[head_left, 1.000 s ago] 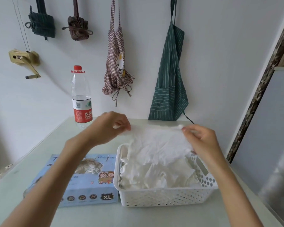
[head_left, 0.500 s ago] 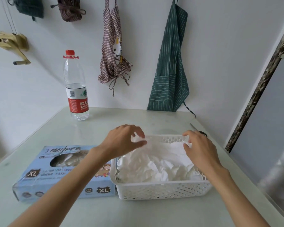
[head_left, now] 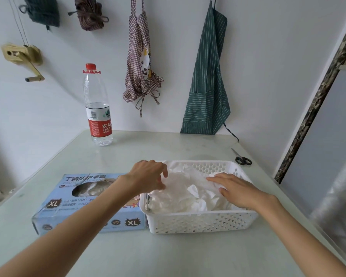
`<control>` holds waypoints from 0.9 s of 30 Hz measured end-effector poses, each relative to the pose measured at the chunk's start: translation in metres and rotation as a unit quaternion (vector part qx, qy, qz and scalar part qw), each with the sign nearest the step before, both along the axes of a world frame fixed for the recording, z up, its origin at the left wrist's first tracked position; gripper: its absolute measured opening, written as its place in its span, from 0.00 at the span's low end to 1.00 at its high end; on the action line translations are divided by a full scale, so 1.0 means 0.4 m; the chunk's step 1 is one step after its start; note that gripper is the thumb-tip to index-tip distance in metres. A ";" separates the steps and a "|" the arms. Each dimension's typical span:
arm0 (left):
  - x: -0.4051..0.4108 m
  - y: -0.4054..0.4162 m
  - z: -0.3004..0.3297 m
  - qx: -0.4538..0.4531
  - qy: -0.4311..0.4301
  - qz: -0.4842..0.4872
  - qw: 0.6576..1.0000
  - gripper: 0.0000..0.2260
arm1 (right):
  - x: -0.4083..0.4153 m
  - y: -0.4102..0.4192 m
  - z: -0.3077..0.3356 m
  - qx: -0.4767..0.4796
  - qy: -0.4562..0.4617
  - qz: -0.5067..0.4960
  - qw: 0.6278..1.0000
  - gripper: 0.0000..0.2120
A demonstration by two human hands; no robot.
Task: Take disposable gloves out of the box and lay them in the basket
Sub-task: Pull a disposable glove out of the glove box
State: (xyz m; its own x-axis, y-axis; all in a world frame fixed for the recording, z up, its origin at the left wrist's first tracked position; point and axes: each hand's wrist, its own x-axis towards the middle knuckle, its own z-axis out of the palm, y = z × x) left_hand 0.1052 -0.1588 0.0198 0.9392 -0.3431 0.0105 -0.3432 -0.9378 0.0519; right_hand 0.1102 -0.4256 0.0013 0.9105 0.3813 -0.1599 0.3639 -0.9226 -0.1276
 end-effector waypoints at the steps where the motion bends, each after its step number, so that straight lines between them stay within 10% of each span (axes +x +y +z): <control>1: 0.002 0.000 0.002 0.001 -0.003 -0.007 1.000 0.12 | 0.001 -0.002 0.002 -0.005 -0.002 0.001 1.000 0.25; 7: -0.020 0.038 0.034 0.027 -0.127 -0.059 0.990 0.05 | 0.008 -0.007 -0.008 -0.032 -0.006 0.012 0.999 0.25; 16: -0.014 0.024 0.036 -0.052 -0.087 -0.027 0.995 0.12 | -0.088 0.085 0.079 0.204 -0.113 -0.082 0.969 0.14; 21: 0.010 -0.002 0.001 -0.003 -0.050 -0.017 0.999 0.08 | -0.111 0.158 0.069 0.118 -0.098 -0.071 0.986 0.10; 27: 0.001 0.026 0.019 -0.055 -0.042 -0.015 0.997 0.09 | -0.089 0.136 0.060 0.424 0.018 -0.132 0.896 0.07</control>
State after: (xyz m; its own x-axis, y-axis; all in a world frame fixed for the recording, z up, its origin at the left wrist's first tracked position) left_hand 0.1056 -0.1484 0.0275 0.9224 -0.3640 0.1288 -0.3792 -0.9169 0.1242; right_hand 0.0745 -0.3713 0.0252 0.9869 0.1519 0.0542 0.1291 -0.5424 -0.8301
